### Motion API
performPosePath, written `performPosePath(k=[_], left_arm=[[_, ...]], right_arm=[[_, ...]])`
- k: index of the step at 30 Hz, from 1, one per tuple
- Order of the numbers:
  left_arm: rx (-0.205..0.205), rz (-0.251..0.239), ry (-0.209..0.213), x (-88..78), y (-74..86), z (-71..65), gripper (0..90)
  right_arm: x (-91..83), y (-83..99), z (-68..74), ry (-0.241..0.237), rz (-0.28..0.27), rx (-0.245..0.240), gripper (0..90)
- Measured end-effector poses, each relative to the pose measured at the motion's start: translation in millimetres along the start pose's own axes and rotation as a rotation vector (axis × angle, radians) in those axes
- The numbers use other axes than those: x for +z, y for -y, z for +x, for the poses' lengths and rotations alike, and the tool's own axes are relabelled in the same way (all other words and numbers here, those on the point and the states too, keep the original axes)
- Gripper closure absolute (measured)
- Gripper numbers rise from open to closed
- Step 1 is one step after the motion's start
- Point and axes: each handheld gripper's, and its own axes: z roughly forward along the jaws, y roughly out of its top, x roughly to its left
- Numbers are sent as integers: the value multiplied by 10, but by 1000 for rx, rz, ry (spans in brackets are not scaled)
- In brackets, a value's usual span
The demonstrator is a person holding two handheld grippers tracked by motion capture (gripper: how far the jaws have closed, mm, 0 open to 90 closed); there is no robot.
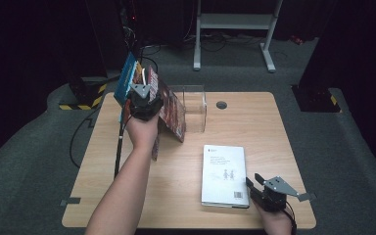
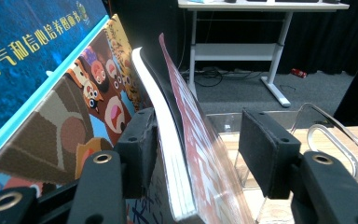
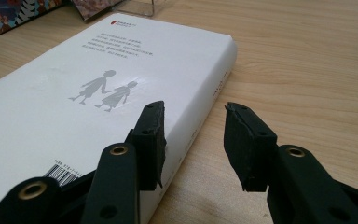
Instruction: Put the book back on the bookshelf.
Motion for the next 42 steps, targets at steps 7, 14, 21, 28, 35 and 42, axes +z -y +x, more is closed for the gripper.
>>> performPosePath(k=[7,14,21,28,35,42], left_arm=[[10,-18,-5,-37,-70,-14,461],[14,-25,-12,-49,-91,-5,463],[24,-33,-21,-42,-92,12,478],[24,-46,-16,-64,-101,24,492],[44,-57,-14,-76,-116,-3,518],[76,-75,-5,-75,-108,-54,550]], right_arm=[[-3,0,2,1,0,4,583],[-2,-1,-3,0,3,5,584],[-4,2,1,5,2,1,584],[10,7,17,0,7,2,585],[10,7,16,-2,7,2,585],[10,10,4,0,5,1,585]])
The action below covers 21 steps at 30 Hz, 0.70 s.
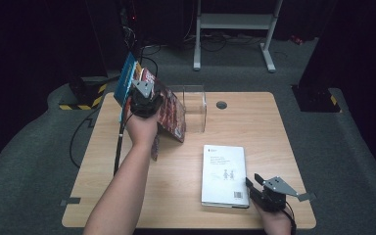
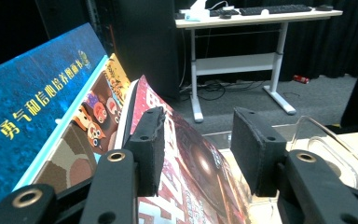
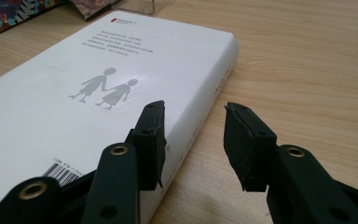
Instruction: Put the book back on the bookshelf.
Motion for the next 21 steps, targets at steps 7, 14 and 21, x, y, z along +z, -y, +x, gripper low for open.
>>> performPosePath(k=[7,14,21], left_arm=[[8,-11,6,-41,-25,-35,557],[-14,-11,41,-90,-15,-106,517],[-19,11,104,-135,29,-212,486]], right_arm=[[-3,-2,-2,0,2,-2,585],[-8,-5,6,-2,1,-1,585],[-7,-9,8,-7,1,-3,585]])
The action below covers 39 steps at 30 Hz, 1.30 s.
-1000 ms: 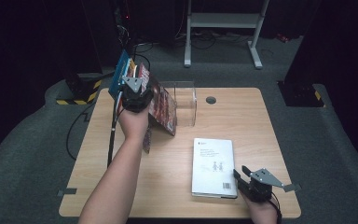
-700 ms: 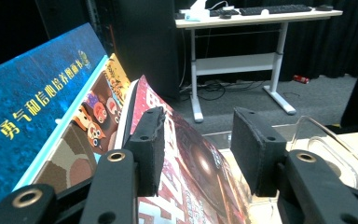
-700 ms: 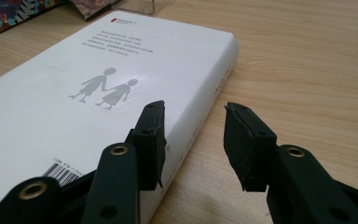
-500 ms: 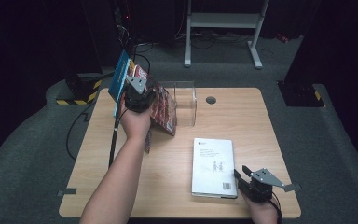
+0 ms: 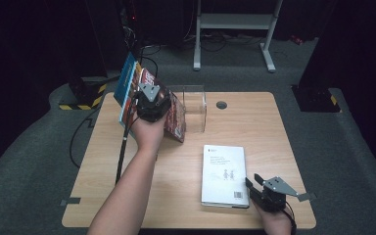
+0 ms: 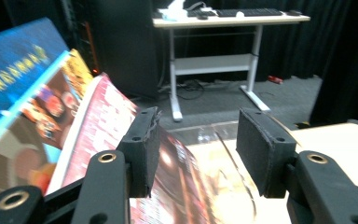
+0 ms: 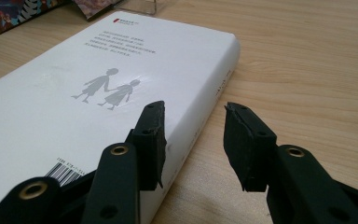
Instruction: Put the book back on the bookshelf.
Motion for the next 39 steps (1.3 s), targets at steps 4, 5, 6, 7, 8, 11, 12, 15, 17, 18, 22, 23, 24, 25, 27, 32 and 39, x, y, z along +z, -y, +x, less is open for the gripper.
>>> performPosePath(k=[4,5,6,7,8,11,12,15,17,18,22,23,24,25,27,32,39], left_arm=[[-7,26,39,-13,54,-56,461],[-12,36,54,-16,69,-66,460],[-12,36,54,-16,69,-66,459],[-17,56,83,-19,101,-85,458],[-8,63,92,-21,118,-100,454],[-2,76,117,-35,170,-145,442],[-2,76,117,-35,170,-145,439],[30,102,135,-42,256,-216,419],[44,113,147,-46,311,-245,400],[44,113,147,-46,311,-245,399],[73,138,179,-58,460,-328,393],[73,144,186,-57,490,-345,394],[73,144,186,-57,490,-345,394],[79,158,195,-54,548,-377,388],[94,169,206,-59,605,-406,386],[120,205,242,-80,762,-478,388],[126,248,302,-102,987,-516,392]], right_arm=[[1,-2,3,-1,1,-2,586],[2,-3,3,-1,0,-4,585],[2,-3,4,-2,1,-3,585],[2,-4,3,-2,0,-6,586],[2,-3,5,-4,1,-5,591],[1,-5,7,-9,3,-7,601],[1,-5,7,-9,3,-7,601],[1,-10,9,0,4,-1,613],[2,-13,9,2,4,-3,620],[2,-13,10,1,4,-2,623],[2,-12,13,-1,7,-3,623],[3,-12,13,-1,7,-3,623],[3,-12,12,-1,7,-3,623],[4,-12,10,-3,6,-5,622],[5,-12,8,-3,6,-8,623],[5,-10,5,-3,7,-5,622],[25,-15,-2,-11,6,-4,622]])
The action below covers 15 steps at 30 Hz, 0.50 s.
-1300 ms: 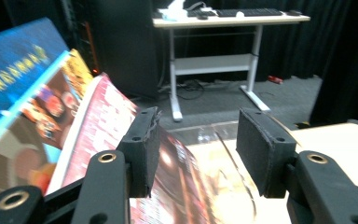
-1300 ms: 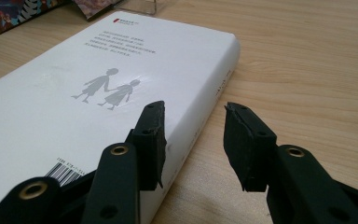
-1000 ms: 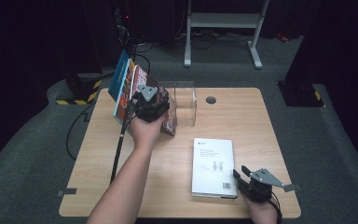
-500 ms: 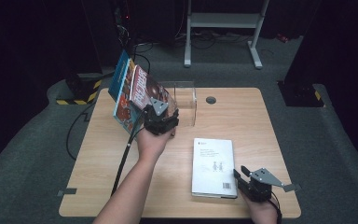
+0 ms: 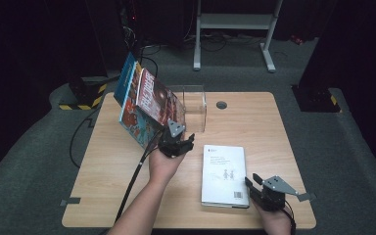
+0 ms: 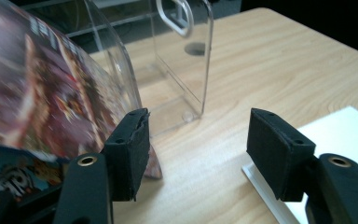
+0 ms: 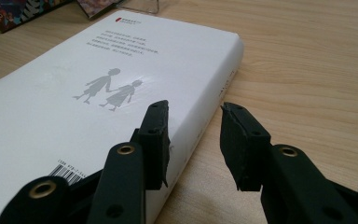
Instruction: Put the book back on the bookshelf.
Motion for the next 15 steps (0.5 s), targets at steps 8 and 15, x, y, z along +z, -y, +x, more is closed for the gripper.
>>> performPosePath(k=[8,15], left_arm=[[10,11,30,23,195,-56,360],[25,34,49,20,302,-86,320]], right_arm=[[-25,-10,16,-1,-2,-3,616],[-19,-8,15,-3,-1,-5,608]])
